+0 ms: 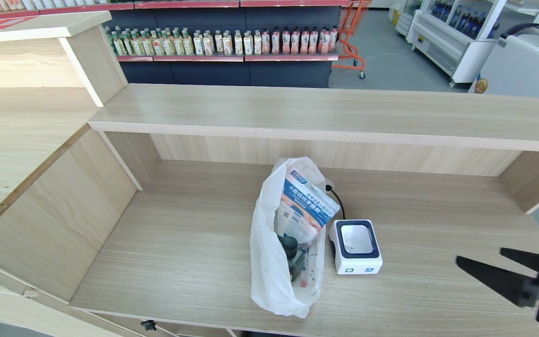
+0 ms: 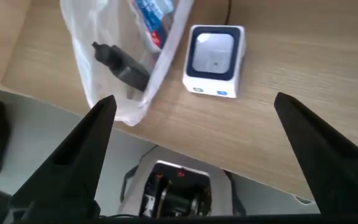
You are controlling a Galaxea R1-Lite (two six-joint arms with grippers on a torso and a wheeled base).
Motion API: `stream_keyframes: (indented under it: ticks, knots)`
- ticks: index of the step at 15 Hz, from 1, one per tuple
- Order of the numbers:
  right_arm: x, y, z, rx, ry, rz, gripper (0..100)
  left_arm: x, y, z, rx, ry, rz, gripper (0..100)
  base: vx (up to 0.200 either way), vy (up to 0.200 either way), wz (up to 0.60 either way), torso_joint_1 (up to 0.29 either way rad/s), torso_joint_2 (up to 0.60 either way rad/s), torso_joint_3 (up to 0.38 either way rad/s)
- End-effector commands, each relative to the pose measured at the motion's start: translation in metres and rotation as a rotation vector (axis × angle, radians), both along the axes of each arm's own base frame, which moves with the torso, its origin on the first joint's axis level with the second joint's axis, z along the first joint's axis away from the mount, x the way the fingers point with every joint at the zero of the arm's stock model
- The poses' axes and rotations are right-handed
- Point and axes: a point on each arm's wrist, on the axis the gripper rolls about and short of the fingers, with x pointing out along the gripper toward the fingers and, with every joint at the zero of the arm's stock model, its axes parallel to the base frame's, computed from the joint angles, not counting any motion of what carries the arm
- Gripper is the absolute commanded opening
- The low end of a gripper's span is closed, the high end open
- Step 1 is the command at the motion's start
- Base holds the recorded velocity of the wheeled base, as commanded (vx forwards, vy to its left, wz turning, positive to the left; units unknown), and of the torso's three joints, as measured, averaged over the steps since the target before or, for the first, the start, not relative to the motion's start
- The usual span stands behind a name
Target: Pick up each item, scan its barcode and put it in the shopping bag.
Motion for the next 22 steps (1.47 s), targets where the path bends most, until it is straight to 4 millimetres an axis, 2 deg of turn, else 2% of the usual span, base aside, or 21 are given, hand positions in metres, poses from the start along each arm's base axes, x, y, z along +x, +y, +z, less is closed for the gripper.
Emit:
stream_keyframes:
  ticks: [1, 4, 8, 17, 18, 22]
  knots:
    - [-0.083, -0.040, -0.060, -0.080, -0.144, -0.326, 100, 0.000, 0.000, 0.000, 0.000, 0.000, 0.000, 100, 0.000, 0.000, 0.00, 0.000, 0.00, 0.000]
    - [-0.114, -0.043, -0.109, -0.108, -0.235, -0.450, 100, 0.000, 0.000, 0.000, 0.000, 0.000, 0.002, 100, 0.000, 0.000, 0.00, 0.000, 0.00, 0.000]
    - [-0.119, -0.042, -0.112, -0.098, -0.311, -0.477, 100, 0.000, 0.000, 0.000, 0.000, 0.000, 0.002, 100, 0.000, 0.000, 0.00, 0.000, 0.00, 0.000]
    - [-0.119, -0.041, -0.116, -0.144, -0.283, -0.414, 100, 0.000, 0.000, 0.000, 0.000, 0.000, 0.000, 100, 0.000, 0.000, 0.00, 0.000, 0.00, 0.000]
    - [-0.119, -0.041, -0.116, -0.145, -0.283, -0.414, 0, 0.000, 0.000, 0.000, 0.000, 0.000, 0.000, 100, 0.000, 0.000, 0.00, 0.000, 0.00, 0.000]
    - [-0.119, -0.041, -0.116, -0.135, -0.283, -0.418, 0, 0.000, 0.000, 0.000, 0.000, 0.000, 0.000, 100, 0.000, 0.000, 0.00, 0.000, 0.00, 0.000]
